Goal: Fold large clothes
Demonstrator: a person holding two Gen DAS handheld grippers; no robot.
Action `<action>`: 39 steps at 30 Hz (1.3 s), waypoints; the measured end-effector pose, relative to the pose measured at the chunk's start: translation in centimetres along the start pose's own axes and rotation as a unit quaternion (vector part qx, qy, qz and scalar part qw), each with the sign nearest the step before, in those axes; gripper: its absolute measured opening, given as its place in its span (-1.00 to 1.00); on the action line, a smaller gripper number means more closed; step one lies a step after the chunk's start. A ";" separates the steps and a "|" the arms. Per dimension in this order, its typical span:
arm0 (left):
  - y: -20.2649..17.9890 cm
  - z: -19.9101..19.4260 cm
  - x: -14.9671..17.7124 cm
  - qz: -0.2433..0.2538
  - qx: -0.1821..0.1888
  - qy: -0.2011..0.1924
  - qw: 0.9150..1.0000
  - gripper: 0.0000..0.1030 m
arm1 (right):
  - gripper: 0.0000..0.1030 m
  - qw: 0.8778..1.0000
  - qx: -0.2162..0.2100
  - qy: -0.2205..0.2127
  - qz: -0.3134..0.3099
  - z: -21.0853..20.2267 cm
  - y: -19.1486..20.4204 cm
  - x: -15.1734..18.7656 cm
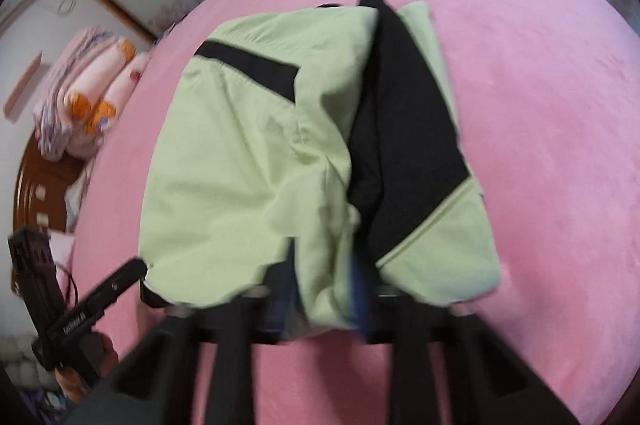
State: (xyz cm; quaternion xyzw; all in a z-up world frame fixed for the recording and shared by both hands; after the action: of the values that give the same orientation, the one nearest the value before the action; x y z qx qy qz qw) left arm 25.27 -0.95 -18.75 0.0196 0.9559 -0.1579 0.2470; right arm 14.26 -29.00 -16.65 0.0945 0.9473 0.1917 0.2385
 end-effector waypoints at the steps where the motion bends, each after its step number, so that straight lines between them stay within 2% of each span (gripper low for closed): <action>1: -0.3 0.2 0.0 0.004 0.004 -0.002 1.000 0.52 | -0.85 1.000 -0.002 -0.020 -0.020 -1.2 0.7 -0.2; 3: -1.2 0.0 0.1 0.016 0.012 -0.006 1.000 0.44 | -0.85 0.997 -0.012 -0.066 -0.043 -4.1 1.6 -0.5; 6: -2.8 -0.2 0.1 0.035 0.027 -0.017 0.999 0.42 | -0.86 0.994 -0.012 -0.095 -0.045 -6.4 0.9 -0.6; 9: -4.3 0.3 0.6 0.056 0.029 -0.013 0.998 0.41 | -0.86 0.995 0.016 -0.088 -0.031 -5.8 -1.1 -0.2; 11: -5.4 0.9 1.0 0.081 0.015 -0.019 0.996 0.41 | -0.86 0.996 0.022 -0.084 -0.011 -4.6 -2.9 0.1; 14: -6.7 1.3 1.7 0.116 -0.008 -0.020 0.993 0.41 | -0.86 0.998 0.042 -0.055 0.006 -1.2 -4.9 0.8; 17: -7.0 1.2 1.8 0.134 -0.017 -0.021 0.991 0.42 | -0.85 0.997 0.045 -0.055 0.022 -0.4 -5.5 1.2; 20: -6.6 0.8 1.5 0.127 -0.008 -0.015 0.992 0.43 | -0.79 0.997 0.054 -0.052 0.017 -0.9 -4.9 0.9; 24: -5.6 0.9 0.3 0.103 0.012 0.001 0.995 0.45 | -0.55 0.997 0.061 -0.042 -0.007 -2.0 -3.8 -0.1; 26: -5.2 0.7 -0.5 0.091 0.031 0.004 0.995 0.45 | -0.37 0.997 0.053 -0.057 -0.018 -3.3 -3.3 -1.4; 28: -5.5 0.9 -1.3 0.084 0.038 -0.002 0.996 0.45 | -0.06 0.996 0.049 -0.069 -0.024 -3.8 -3.3 -2.6; 33: -5.0 1.6 -4.5 0.060 0.045 -0.017 0.997 0.45 | -0.04 0.996 0.049 -0.064 -0.034 -1.9 -2.7 -6.2; 38: -4.2 3.0 -7.3 0.058 0.024 -0.027 0.998 0.45 | -0.04 0.998 0.055 -0.013 -0.025 2.3 -3.0 -8.1; 39: -3.9 3.3 -7.6 0.055 0.024 -0.024 0.998 0.44 | -0.11 0.998 0.060 -0.003 -0.028 3.2 -2.8 -8.1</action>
State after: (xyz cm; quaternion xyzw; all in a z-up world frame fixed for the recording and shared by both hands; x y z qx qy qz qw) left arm 33.04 -5.41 -16.66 0.0744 0.9432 -0.1669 0.2775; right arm 22.58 -32.70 -16.99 0.0824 0.9587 0.1276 0.2405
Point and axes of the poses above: each gripper's, at about its wrist camera, not at the fingertips, and z roughly the way its jaws point, y to its left, x to its underside, the point moved 2 cm from there along z, roughly the way its jaws point, and after that the axes turned 1 degree about -y, right-handed, at the moved point
